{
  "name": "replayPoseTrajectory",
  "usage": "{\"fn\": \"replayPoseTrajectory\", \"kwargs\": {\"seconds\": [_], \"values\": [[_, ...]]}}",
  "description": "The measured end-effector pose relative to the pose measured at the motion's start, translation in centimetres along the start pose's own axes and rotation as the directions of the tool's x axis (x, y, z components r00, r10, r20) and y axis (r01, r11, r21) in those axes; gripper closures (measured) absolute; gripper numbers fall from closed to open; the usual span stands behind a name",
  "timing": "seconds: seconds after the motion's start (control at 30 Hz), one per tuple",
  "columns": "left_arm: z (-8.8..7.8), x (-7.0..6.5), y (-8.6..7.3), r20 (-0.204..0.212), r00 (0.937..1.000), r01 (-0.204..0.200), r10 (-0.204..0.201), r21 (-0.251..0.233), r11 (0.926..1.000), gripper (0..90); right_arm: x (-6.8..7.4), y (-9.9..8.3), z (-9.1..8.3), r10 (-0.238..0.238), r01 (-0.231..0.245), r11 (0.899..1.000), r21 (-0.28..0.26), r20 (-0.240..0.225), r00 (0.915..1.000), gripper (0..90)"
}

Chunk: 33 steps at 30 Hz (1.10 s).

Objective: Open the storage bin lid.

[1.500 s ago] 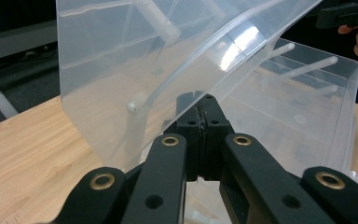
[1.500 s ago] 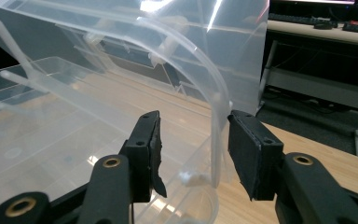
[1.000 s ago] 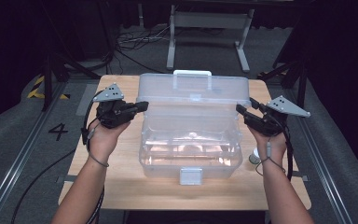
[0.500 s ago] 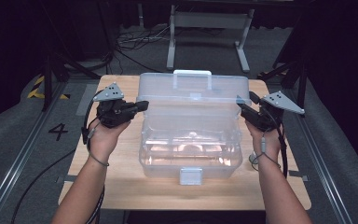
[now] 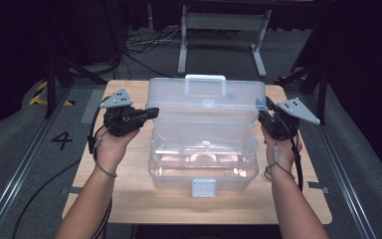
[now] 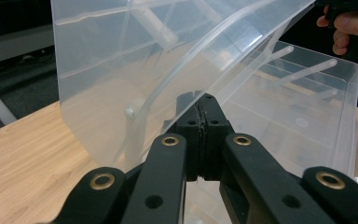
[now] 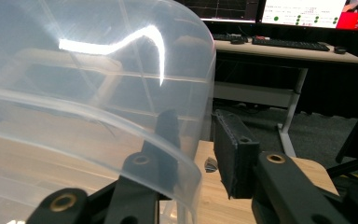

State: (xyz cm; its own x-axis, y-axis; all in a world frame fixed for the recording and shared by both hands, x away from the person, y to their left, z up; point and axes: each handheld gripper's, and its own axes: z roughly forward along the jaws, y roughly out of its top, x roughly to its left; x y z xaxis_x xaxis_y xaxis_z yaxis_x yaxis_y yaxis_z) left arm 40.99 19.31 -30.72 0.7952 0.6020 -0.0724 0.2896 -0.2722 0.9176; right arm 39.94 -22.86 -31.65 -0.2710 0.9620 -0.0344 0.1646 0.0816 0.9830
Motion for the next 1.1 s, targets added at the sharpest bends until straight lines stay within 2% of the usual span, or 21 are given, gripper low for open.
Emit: {"fn": "replayPoseTrajectory", "kwargs": {"seconds": [0.1,0.23,0.57,0.63,0.73,0.83,1.1], "values": [[0.0,0.0,0.0,0.002,1.0,0.001,-0.001,0.0,1.0,89.1,0.2,0.0,-0.1,-0.002,0.002,1.0,-0.01,0.007,1.0,74.4],[0.0,0.0,0.0,0.0,1.0,0.002,-0.002,-0.002,1.0,89.0,0.6,0.1,-0.6,-0.02,0.022,0.998,-0.058,0.027,0.9994,73.2],[-0.1,0.0,-0.1,0.004,1.0,0.004,-0.004,0.002,1.0,88.6,0.7,-0.1,-0.2,-0.002,0.006,0.998,-0.06,0.058,0.9983,77.9],[-0.2,0.0,-0.2,0.004,1.0,0.006,-0.006,0.003,1.0,88.4,0.7,-0.1,-0.1,-0.01,0.014,0.998,-0.06,0.066,0.9978,79.4],[-0.4,-0.1,-0.4,-0.002,1.0,0.007,-0.007,0.008,0.9999,87.2,0.8,-0.2,0.1,-0.021,0.027,0.997,-0.069,0.083,0.9963,80.5],[-0.8,0.0,-0.7,-0.013,0.9998,0.013,-0.013,0.009,0.9999,86.6,0.6,-0.3,0.3,-0.008,0.014,0.997,-0.075,0.078,0.9969,81.0],[-2.2,0.1,-1.5,-0.046,0.9984,0.034,-0.034,0.007,0.9994,86.1,0.5,-0.1,1.0,-0.033,0.041,0.996,-0.074,0.095,0.9949,82.6]]}}
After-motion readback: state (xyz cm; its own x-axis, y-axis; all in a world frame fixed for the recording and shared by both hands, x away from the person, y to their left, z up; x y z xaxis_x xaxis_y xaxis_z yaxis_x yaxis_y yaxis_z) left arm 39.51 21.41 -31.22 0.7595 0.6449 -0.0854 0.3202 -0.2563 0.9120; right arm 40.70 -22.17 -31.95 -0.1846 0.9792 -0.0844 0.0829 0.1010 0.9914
